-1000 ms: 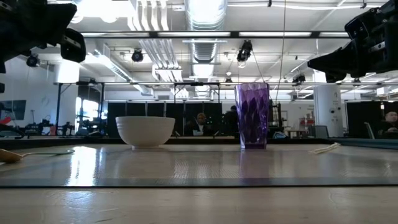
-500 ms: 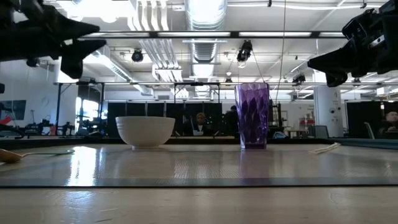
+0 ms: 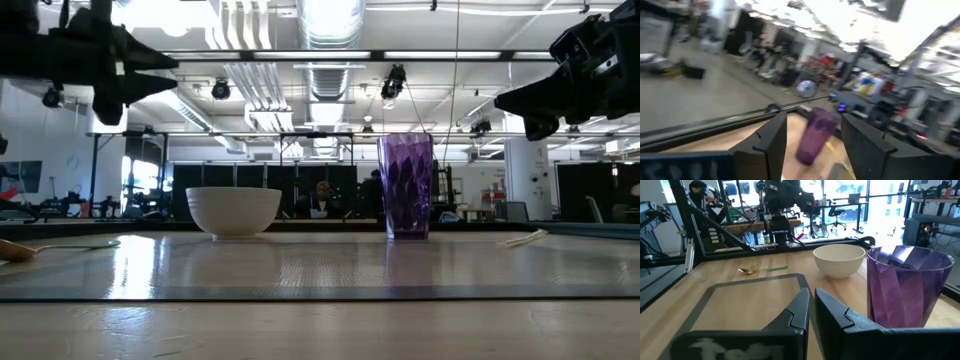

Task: Pick & Place Utensil
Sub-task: Put the white bowl on the center of the mat

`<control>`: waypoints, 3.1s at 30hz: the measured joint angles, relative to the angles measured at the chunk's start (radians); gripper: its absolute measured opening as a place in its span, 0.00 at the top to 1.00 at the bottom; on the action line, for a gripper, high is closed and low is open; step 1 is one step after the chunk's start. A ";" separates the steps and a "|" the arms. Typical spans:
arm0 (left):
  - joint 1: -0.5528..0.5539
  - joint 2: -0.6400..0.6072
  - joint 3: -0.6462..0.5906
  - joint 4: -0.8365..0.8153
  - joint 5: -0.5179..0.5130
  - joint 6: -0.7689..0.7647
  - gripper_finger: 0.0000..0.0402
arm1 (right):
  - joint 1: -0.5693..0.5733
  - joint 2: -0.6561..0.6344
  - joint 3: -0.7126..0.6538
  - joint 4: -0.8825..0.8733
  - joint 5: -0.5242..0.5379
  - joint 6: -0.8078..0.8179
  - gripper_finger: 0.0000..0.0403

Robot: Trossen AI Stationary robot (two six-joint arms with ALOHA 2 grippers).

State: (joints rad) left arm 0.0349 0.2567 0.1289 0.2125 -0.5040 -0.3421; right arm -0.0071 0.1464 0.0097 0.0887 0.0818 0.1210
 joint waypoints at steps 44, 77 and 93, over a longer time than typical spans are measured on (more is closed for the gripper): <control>0.342 0.750 0.662 -0.807 0.126 -0.397 0.55 | 0.000 0.000 0.000 -0.004 -0.003 0.003 0.93; 0.479 1.035 0.668 -0.806 0.260 -0.417 0.56 | 0.000 0.000 0.000 -0.005 -0.002 0.000 0.93; 0.481 1.103 0.668 -0.788 0.304 -0.415 0.57 | 0.000 0.000 0.000 -0.005 -0.001 0.003 0.93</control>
State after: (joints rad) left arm 0.5159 1.3592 0.7971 -0.5758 -0.2005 -0.7570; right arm -0.0071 0.1465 0.0095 0.0834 0.0811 0.1238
